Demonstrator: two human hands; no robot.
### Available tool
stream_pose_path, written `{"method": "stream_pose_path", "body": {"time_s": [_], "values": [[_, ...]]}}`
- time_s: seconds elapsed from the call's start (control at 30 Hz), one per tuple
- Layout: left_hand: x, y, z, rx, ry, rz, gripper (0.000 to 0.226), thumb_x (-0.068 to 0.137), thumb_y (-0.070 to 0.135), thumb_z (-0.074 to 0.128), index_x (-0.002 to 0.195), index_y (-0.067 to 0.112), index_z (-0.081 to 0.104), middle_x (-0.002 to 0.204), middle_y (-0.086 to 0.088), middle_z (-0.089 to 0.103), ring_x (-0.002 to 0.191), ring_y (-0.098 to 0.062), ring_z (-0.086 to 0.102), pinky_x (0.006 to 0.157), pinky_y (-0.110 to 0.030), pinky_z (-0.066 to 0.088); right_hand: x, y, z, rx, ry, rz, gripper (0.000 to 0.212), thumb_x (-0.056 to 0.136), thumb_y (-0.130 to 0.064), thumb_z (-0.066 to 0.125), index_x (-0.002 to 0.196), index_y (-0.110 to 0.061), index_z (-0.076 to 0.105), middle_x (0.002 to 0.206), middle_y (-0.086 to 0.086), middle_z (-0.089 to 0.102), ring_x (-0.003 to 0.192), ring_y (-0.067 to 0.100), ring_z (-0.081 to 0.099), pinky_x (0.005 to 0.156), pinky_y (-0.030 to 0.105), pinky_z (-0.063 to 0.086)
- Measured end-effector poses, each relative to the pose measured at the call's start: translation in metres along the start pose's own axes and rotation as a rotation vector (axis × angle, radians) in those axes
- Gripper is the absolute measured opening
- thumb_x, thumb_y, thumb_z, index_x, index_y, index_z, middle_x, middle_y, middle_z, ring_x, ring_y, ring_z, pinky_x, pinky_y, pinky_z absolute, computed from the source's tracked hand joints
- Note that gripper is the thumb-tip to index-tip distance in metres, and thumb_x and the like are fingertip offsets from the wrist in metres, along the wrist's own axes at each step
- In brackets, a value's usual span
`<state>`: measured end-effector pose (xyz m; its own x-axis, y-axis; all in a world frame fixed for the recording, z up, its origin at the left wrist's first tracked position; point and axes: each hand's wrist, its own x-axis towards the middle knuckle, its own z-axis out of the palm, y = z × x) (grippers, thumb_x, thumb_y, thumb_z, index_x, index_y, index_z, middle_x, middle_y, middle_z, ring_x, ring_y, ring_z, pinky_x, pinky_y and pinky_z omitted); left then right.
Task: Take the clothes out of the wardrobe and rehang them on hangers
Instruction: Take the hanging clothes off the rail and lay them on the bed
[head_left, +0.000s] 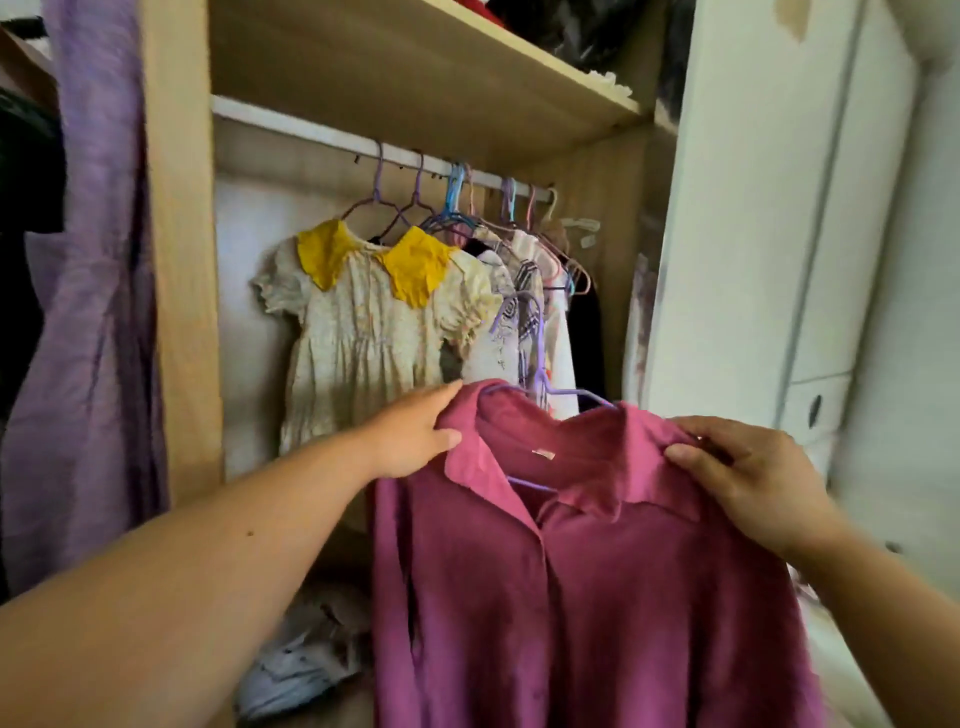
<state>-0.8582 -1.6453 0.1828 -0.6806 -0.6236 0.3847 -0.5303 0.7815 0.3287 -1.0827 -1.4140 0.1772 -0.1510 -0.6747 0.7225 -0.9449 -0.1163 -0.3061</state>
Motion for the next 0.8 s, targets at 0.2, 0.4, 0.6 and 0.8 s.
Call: {"method": "stream_pose_path", "body": {"time_s": [0.2, 0.4, 0.6, 0.8], "values": [[0.008, 0.012, 0.057, -0.002, -0.006, 0.156, 0.023, 0.094, 0.021, 0.055, 0.111, 0.007, 0.057, 0.115, -0.015, 0.055, 0.115, -0.032, 0.050, 0.093, -0.034, 0.039, -0.073, -0.016, -0.034, -0.142, 0.040, 0.210, 0.015, 0.085, -0.024, 0.069, 0.097, -0.032, 0.072, 0.085, -0.038, 0.064, 0.084, -0.010, 0.062, 0.071, 0.005, 0.043], [-0.023, 0.039, 0.090, -0.216, -0.094, 0.344, 0.013, 0.094, 0.025, 0.056, 0.094, 0.013, 0.059, 0.094, -0.007, 0.065, 0.091, -0.025, 0.059, 0.070, -0.035, 0.039, -0.147, -0.070, -0.045, -0.437, 0.077, 0.543, 0.029, 0.090, -0.029, 0.059, 0.119, -0.035, 0.063, 0.102, -0.013, 0.069, 0.099, 0.010, 0.062, 0.080, 0.016, 0.044], [-0.085, 0.063, 0.104, -0.335, -0.122, 0.554, 0.012, 0.092, 0.026, 0.058, 0.099, 0.017, 0.063, 0.097, -0.005, 0.066, 0.094, -0.027, 0.059, 0.073, -0.035, 0.042, -0.248, -0.151, -0.027, -0.668, 0.026, 0.928, 0.013, 0.096, -0.037, 0.044, 0.104, -0.036, 0.055, 0.103, -0.001, 0.066, 0.097, 0.027, 0.059, 0.081, 0.040, 0.047], [-0.167, 0.099, 0.123, -0.388, -0.223, 0.799, 0.010, 0.091, 0.026, 0.059, 0.098, 0.020, 0.063, 0.103, -0.008, 0.067, 0.100, -0.032, 0.059, 0.079, -0.038, 0.043, -0.353, -0.246, -0.013, -0.560, 0.137, 1.226, 0.009, 0.094, -0.027, 0.050, 0.089, -0.026, 0.056, 0.081, -0.002, 0.061, 0.081, 0.024, 0.056, 0.072, 0.037, 0.044]]}}
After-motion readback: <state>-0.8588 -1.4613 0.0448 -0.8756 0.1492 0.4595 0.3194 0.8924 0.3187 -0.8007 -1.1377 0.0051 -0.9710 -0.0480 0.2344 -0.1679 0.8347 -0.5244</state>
